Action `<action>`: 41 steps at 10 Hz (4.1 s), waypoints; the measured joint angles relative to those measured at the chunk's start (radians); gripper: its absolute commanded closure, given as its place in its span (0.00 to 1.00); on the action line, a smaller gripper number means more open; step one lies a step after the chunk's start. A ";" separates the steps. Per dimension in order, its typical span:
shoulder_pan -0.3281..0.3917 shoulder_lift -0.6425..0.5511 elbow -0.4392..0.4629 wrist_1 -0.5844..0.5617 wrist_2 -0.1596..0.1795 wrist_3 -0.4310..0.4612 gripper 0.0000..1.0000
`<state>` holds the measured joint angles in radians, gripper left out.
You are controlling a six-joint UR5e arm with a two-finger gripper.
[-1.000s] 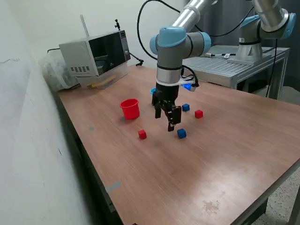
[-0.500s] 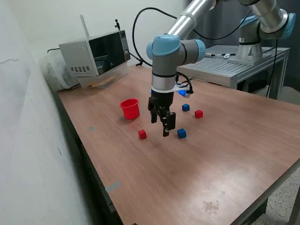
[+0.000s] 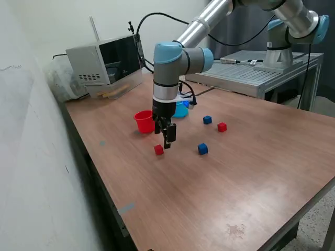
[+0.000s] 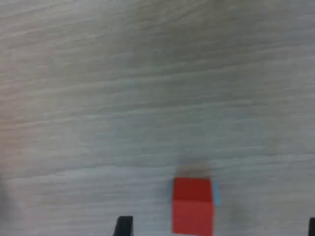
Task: Place red objects in the red bin, and blue objects in the blue bin.
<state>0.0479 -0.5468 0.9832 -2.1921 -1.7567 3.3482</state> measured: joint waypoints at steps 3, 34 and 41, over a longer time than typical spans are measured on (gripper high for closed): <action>-0.016 0.012 -0.002 -0.003 0.000 -0.003 0.00; -0.062 -0.144 0.056 0.013 -0.025 -0.051 1.00; -0.224 -0.229 0.117 0.054 -0.050 -0.055 1.00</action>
<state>-0.1764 -0.7760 1.1000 -2.1385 -1.8064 3.2934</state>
